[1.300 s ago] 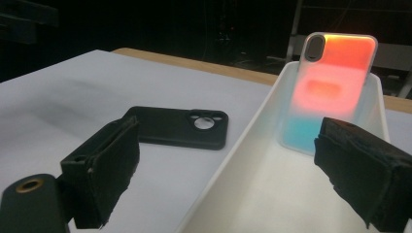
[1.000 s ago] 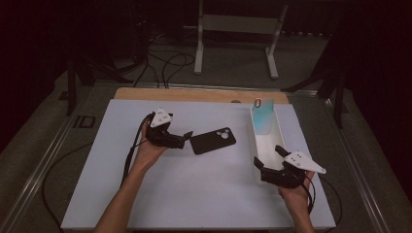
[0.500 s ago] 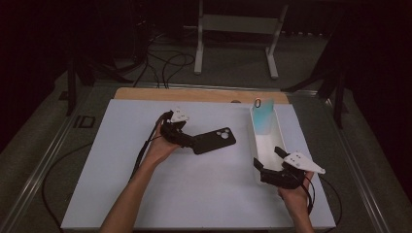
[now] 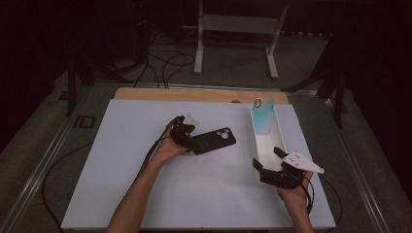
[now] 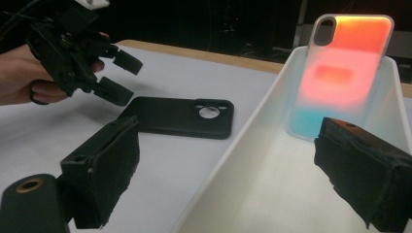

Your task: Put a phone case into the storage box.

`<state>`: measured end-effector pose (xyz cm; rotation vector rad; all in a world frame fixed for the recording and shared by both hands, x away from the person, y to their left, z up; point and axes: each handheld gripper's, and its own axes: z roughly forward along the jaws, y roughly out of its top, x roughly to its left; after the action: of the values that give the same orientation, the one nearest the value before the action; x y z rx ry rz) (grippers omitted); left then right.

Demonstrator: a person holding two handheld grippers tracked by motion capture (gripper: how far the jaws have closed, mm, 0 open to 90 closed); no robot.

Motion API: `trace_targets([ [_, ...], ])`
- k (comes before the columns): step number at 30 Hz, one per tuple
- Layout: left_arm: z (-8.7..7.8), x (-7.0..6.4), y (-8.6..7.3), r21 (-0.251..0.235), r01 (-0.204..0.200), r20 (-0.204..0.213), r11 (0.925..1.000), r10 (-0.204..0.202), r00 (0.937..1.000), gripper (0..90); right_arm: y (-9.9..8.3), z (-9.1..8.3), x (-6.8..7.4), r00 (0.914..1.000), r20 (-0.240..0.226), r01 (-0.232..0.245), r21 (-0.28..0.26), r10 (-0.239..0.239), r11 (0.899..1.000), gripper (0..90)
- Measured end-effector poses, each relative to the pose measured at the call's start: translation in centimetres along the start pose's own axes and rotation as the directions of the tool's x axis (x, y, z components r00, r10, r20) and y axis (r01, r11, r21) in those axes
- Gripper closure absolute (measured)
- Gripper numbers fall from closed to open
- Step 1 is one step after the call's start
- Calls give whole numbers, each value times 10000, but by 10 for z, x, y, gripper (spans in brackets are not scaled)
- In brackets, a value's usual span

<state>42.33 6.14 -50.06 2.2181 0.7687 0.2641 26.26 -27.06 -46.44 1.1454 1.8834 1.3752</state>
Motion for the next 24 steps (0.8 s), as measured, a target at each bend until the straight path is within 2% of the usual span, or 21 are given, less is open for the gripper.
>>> trace_targets([
  [9, 22, -2, -4, 639, -27, 121, 9980, 20, 9999, 8, -1, 0, -1, 10000, -2, -28, 59, 28, 10000, 93],
  [12, 27, -2, -5, 707, 57, 237, 9975, -74, 9997, 8, -1, 0, -1, 10000, -16, -23, 80, 23, 10000, 93],
  [14, 30, -3, -5, 819, 30, 167, 9966, -44, 9999, 8, -1, 0, 0, 10000, -15, 7, 68, -7, 10000, 93],
  [17, 34, -3, -6, 826, 194, 228, 9964, -213, 9995, 8, -1, 0, -1, 10000, -36, -20, 51, 20, 10000, 93],
  [19, 36, -5, -7, 948, 170, 288, 9954, -198, 9994, 12, -1, 0, -1, 10000, -22, -7, 51, 8, 10000, 93],
  [20, 36, -6, -7, 1005, -19, 210, 9949, -2, 9998, 14, -1, 0, -1, 10000, -19, -2, 38, 2, 10000, 93],
  [24, 34, -9, -7, 1200, -175, 254, 9926, 145, 9996, 45, -1, -1, -2, 9998, -92, -192, 62, 192, 9998, 93],
])
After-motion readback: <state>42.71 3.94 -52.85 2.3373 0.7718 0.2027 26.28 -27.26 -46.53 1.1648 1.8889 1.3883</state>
